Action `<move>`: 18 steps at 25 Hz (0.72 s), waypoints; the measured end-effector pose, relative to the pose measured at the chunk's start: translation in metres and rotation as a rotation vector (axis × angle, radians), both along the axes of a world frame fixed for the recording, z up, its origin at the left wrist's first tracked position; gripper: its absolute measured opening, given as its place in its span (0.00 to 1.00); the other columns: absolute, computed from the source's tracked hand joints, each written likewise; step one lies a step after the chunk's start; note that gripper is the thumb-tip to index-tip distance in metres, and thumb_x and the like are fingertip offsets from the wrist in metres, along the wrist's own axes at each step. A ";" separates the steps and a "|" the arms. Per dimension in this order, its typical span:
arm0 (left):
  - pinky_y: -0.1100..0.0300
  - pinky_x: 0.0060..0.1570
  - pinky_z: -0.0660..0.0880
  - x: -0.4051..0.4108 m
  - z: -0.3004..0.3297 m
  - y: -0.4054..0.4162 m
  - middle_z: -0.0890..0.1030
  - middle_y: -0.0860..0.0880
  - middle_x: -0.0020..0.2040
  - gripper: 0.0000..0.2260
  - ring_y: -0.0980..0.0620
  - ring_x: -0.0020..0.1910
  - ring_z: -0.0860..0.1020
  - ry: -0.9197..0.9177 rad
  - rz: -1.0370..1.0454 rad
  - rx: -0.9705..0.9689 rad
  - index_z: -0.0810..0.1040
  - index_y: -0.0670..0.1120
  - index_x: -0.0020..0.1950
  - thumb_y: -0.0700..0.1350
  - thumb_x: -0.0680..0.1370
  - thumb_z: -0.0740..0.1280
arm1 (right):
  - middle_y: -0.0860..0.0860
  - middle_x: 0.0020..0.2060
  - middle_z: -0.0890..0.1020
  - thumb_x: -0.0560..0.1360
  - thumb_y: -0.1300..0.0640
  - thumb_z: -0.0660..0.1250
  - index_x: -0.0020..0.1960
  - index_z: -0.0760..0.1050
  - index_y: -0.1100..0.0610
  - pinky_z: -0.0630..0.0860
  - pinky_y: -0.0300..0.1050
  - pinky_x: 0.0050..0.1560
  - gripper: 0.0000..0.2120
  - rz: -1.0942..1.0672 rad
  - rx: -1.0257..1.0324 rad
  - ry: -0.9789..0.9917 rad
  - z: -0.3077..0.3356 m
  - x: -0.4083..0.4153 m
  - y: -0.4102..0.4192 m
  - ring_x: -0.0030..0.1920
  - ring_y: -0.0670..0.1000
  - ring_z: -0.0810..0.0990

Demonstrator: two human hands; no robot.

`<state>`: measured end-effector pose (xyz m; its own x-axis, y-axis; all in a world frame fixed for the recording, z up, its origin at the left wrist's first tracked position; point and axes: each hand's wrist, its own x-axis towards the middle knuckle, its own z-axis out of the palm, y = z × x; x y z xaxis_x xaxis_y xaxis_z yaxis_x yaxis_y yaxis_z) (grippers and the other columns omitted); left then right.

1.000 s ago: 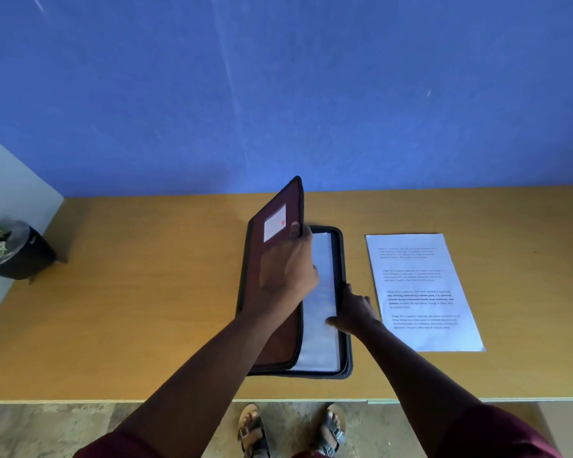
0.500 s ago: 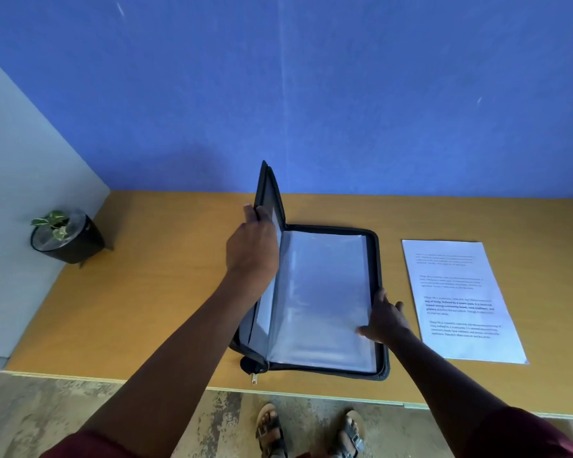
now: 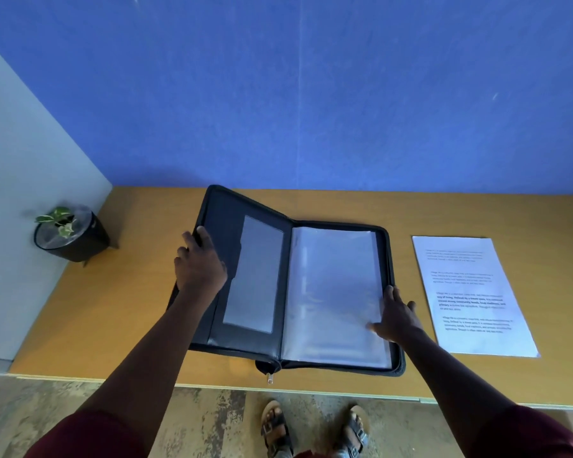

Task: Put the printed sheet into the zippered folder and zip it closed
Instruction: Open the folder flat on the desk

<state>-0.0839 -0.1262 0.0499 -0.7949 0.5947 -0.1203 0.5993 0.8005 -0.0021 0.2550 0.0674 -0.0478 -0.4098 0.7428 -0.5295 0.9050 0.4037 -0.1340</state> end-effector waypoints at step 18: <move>0.42 0.70 0.67 -0.047 -0.102 -0.033 0.49 0.38 0.77 0.54 0.36 0.76 0.53 -0.456 0.062 -0.004 0.40 0.39 0.80 0.66 0.72 0.70 | 0.56 0.80 0.47 0.74 0.42 0.71 0.79 0.41 0.63 0.60 0.53 0.72 0.52 -0.040 0.030 -0.016 -0.002 -0.008 -0.001 0.71 0.66 0.66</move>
<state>-0.1305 -0.1589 -0.0523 -0.6942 0.5464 -0.4685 0.4906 0.8355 0.2475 0.2472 0.0665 -0.0499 -0.3716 0.7737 -0.5132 0.9222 0.3712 -0.1081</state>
